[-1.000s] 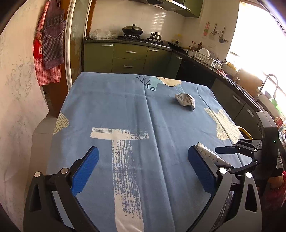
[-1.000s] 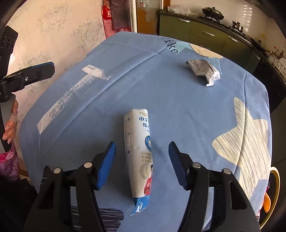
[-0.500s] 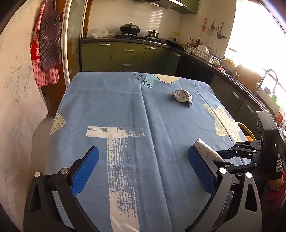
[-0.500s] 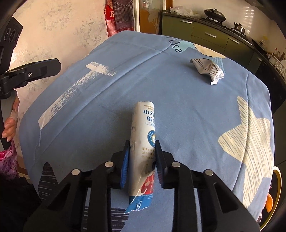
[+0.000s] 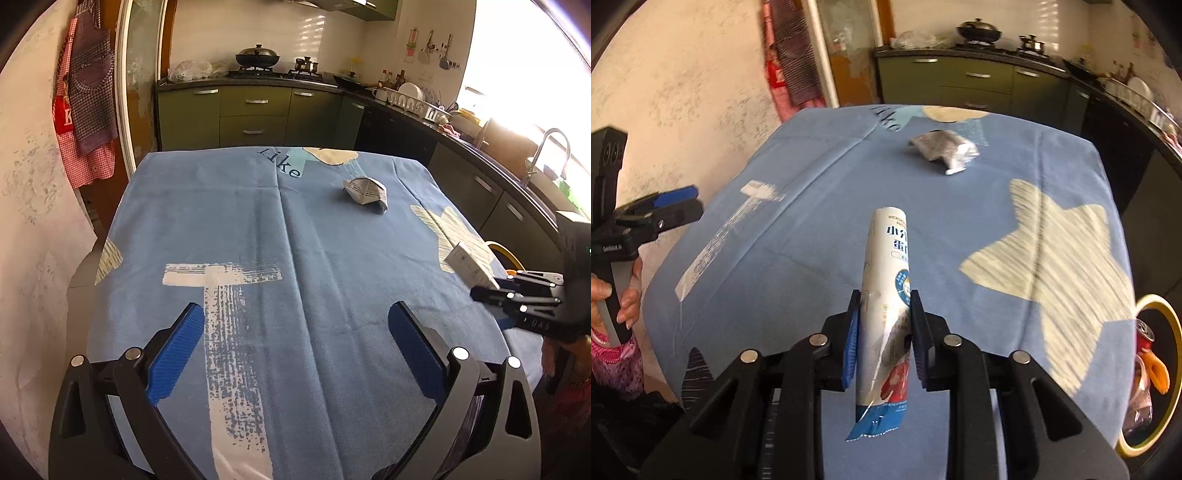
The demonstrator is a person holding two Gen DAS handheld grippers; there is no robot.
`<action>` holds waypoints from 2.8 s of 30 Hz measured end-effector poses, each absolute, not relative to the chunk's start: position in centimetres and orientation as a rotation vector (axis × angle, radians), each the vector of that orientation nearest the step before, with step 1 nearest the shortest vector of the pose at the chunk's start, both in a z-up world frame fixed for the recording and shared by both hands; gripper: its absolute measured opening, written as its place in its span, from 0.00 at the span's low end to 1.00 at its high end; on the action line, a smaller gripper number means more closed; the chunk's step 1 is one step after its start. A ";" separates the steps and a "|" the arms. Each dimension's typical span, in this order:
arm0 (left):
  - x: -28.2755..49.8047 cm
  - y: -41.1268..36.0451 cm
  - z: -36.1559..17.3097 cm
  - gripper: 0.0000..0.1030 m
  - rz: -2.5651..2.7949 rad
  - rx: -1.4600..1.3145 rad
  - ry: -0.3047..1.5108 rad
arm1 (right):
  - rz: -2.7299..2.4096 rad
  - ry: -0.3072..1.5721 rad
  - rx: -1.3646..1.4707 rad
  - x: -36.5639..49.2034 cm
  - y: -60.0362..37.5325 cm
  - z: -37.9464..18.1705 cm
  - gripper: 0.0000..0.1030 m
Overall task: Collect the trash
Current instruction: 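Carry the tube pouch over the bin and release it, then move the left gripper to the crumpled white wrapper and grasp it, then carry the wrapper over the bin and open the left gripper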
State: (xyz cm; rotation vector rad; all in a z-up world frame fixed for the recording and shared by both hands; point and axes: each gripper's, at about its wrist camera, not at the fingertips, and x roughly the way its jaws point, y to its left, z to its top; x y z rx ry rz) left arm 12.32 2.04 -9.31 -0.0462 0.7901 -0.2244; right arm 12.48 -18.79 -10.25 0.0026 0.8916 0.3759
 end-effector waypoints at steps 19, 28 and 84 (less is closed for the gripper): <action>13.9 -3.0 -10.0 0.95 -0.297 0.030 0.860 | -0.439 0.939 0.187 13.8 -46.6 -13.9 0.48; 15.9 -7.0 -9.8 0.95 -0.389 0.118 0.880 | -0.366 0.856 0.250 10.5 -44.5 -13.2 0.52; 35.7 -17.8 -12.1 0.67 -0.415 0.282 0.972 | -0.172 0.799 0.311 10.9 -39.4 -12.1 0.56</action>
